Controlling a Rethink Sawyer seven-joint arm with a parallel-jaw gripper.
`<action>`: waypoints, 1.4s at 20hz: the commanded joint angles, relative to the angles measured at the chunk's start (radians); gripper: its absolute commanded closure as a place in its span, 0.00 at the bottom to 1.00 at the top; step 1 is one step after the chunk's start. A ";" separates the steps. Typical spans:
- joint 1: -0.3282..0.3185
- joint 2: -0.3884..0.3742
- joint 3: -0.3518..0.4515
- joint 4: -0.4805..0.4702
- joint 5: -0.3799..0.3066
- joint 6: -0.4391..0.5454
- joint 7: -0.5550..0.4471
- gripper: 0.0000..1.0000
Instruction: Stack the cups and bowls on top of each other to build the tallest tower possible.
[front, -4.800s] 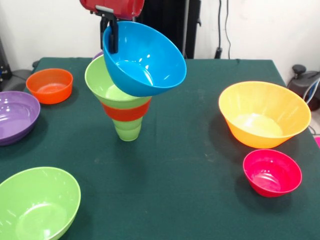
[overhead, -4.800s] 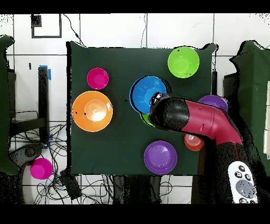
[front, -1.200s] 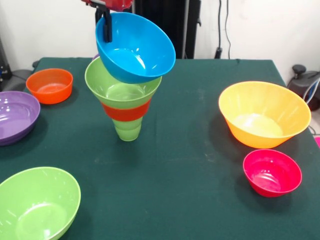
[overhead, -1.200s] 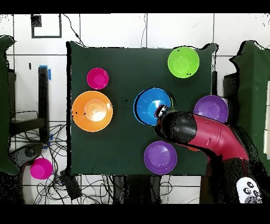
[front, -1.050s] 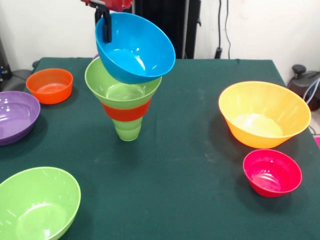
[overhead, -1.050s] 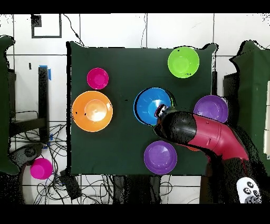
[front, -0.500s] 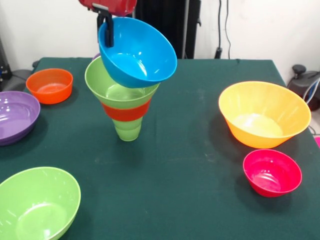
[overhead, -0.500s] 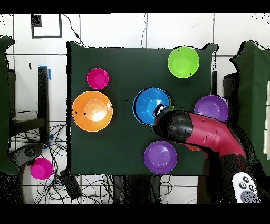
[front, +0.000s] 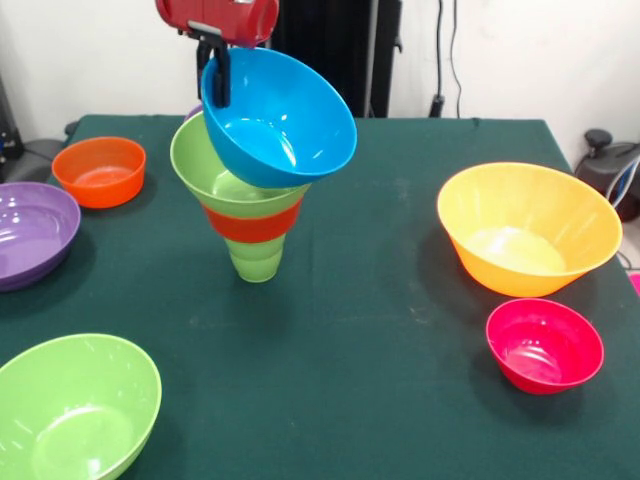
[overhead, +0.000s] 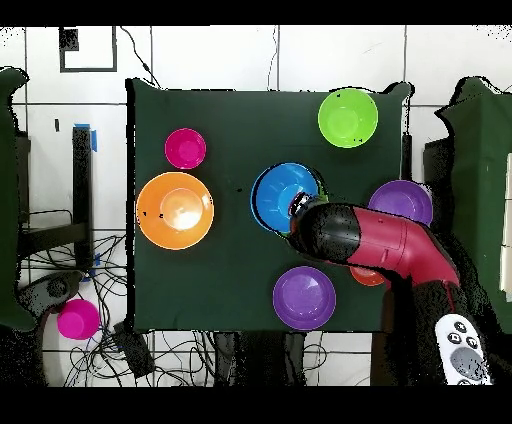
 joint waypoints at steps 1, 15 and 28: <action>0.028 0.038 0.097 -0.042 -0.056 0.015 -0.086 1.00; 0.021 0.027 0.096 -0.049 -0.060 0.049 -0.110 1.00; 0.000 0.012 0.099 -0.029 -0.063 0.046 -0.129 1.00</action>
